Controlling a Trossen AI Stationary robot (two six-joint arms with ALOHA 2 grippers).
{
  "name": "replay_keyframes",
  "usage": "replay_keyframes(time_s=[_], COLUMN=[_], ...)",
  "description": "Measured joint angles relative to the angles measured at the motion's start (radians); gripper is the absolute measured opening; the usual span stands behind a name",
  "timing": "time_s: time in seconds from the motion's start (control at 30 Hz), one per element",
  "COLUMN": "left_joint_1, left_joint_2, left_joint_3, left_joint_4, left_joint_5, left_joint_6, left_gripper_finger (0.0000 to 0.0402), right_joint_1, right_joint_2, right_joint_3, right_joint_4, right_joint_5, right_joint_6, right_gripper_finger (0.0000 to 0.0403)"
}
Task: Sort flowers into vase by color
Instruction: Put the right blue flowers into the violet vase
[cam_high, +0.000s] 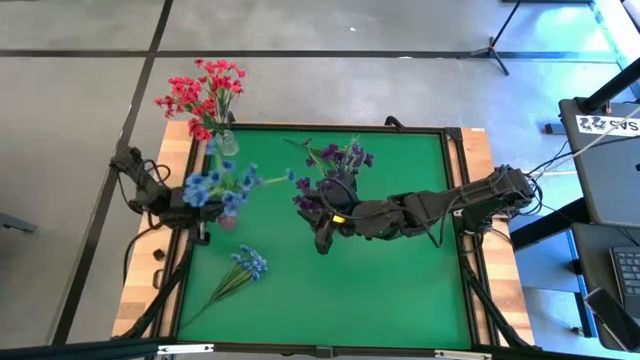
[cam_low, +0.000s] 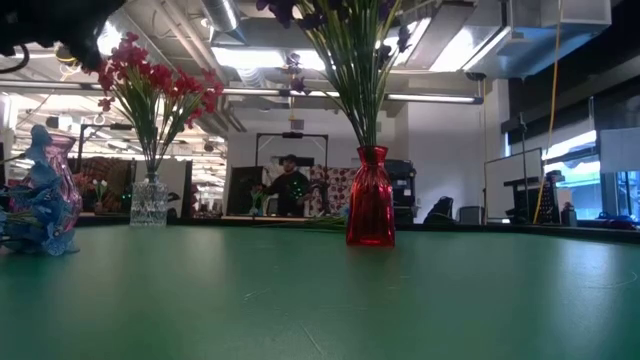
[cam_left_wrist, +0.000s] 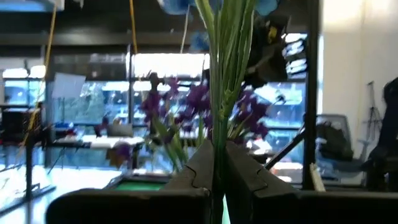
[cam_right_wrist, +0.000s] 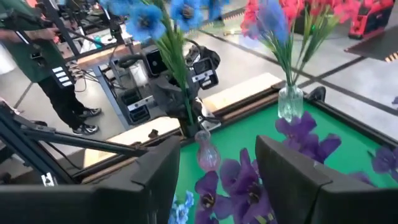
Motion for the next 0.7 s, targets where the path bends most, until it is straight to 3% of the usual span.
replay_keyframes(time_s=[0.13,0.27,0.4,0.53,0.7], left_joint_1=[-0.011,-0.012,-0.011,-0.011,-0.001], left_joint_2=[-0.011,-0.011,0.022,0.152,0.408], left_joint_3=[0.0,0.001,0.05,0.164,0.339], left_joint_4=[-0.04,0.184,0.196,0.193,0.19], left_joint_5=[-0.023,0.132,0.147,0.147,0.147], left_joint_6=[-0.051,-0.099,-0.185,-0.216,-0.205], left_gripper_finger=[0.0011,0.0011,0.0011,0.0011,0.0011], right_joint_1=[0.0,-0.018,-0.049,-0.079,-0.108], right_joint_2=[0.0,0.0,0.001,0.001,0.001], right_joint_3=[0.0,0.0,0.0,0.001,0.001], right_joint_4=[-0.003,0.077,0.267,0.388,0.399], right_joint_5=[0.0,-0.035,-0.109,-0.175,-0.234], right_joint_6=[0.002,-0.038,-0.117,-0.144,-0.144], right_gripper_finger=[0.0211,0.0211,0.0211,0.0211,0.0211])
